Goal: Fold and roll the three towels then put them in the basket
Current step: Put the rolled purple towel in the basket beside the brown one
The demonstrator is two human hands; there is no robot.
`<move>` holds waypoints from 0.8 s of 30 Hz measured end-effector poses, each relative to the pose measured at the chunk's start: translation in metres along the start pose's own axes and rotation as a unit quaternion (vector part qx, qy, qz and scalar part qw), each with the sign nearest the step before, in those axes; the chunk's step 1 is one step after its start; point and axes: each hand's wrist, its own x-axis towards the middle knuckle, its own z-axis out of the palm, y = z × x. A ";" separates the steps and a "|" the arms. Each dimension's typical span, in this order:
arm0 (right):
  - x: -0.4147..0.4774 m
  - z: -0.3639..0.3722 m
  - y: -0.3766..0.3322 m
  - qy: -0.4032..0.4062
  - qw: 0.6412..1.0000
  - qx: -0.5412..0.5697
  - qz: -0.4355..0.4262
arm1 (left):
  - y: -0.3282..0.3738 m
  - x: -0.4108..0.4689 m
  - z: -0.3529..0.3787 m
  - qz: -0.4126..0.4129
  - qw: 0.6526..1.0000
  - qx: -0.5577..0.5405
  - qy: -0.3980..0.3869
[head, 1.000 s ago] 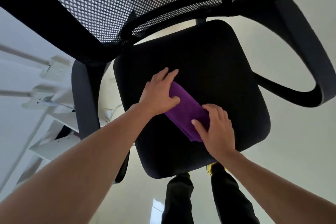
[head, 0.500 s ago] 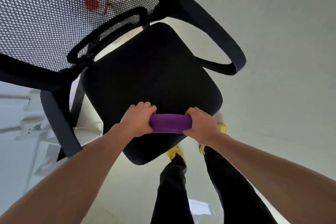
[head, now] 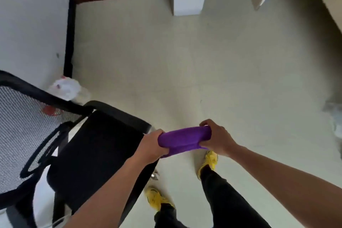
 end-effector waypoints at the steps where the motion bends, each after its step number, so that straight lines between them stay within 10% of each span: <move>1: 0.008 -0.025 0.004 0.001 1.000 0.017 0.000 | 0.024 0.012 -0.002 -0.002 1.000 -0.009 0.005; 24: 0.293 -0.491 -0.146 0.112 0.981 0.123 -0.099 | 0.392 0.351 -0.260 0.134 0.987 -0.072 0.043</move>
